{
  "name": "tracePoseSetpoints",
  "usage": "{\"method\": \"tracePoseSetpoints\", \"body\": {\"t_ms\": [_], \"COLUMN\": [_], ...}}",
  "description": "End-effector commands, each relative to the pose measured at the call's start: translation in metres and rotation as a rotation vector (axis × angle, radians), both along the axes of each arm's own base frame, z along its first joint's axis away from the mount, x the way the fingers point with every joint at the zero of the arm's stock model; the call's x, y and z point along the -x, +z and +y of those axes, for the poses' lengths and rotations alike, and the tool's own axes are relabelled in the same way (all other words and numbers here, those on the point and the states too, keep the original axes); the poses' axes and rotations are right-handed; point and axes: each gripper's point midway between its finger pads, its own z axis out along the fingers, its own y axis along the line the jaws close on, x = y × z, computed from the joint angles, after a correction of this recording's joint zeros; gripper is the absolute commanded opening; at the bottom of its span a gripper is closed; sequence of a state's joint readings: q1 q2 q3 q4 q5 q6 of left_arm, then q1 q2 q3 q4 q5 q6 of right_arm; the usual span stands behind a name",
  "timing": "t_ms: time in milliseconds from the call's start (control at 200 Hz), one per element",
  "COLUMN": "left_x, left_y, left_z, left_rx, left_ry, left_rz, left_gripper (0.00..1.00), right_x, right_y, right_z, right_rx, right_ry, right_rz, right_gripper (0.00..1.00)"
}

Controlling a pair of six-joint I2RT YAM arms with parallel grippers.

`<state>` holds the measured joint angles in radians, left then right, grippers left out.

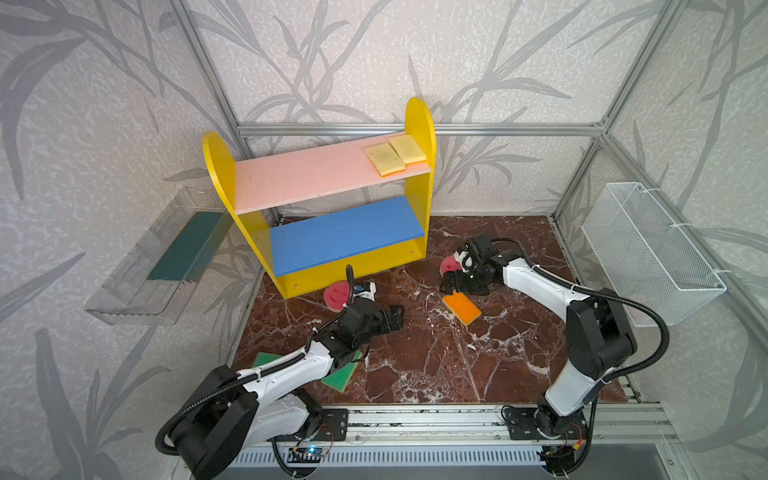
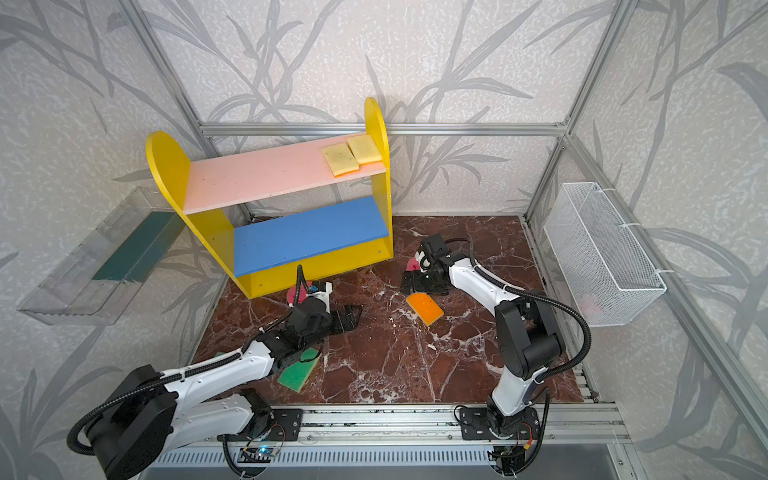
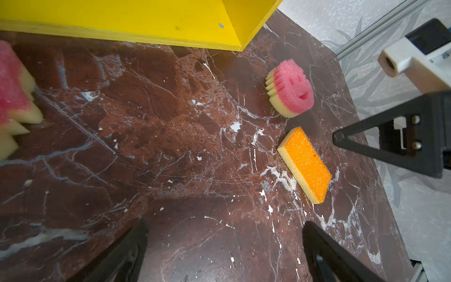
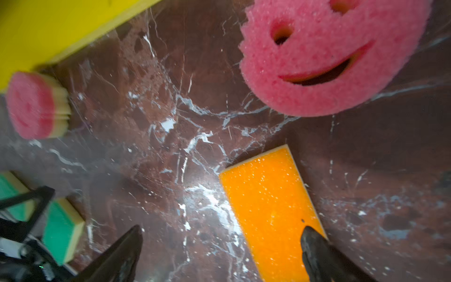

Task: Place and organize the cleaning sponges onto the shelf
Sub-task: 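Carry the orange-and-yellow sponge toward the left gripper near the shelf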

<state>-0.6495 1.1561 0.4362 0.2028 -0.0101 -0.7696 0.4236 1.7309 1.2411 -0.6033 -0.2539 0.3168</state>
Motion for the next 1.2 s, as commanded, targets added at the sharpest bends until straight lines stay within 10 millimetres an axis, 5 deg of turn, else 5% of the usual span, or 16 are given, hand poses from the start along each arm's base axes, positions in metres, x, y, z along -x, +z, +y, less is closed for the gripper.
{"method": "tracePoseSetpoints", "body": {"t_ms": [0,475,960,1199], "left_x": [-0.006,-0.026,-0.028,-0.024], "left_y": [0.013,0.022,0.039,0.054], "left_z": [-0.003,-0.028,-0.032,-0.027], "left_rx": [0.029,0.037,0.057,0.074], "left_ry": [-0.005,-0.054,-0.064,-0.065], "left_rz": [0.002,0.033,0.020,-0.004], "left_gripper": [0.99,0.99,0.99,0.99], "right_x": [0.021,0.030,0.029,0.034], "right_y": [-0.014,-0.048,-0.080,-0.068], "right_z": [-0.029,-0.037,-0.034,-0.026], "right_rx": [0.169,0.227,0.294,0.325], "right_ry": [0.114,0.215,0.250,0.265], "right_rz": [0.016,0.015,0.090,0.052], "right_gripper": [0.99,0.99,0.99,0.66]}}
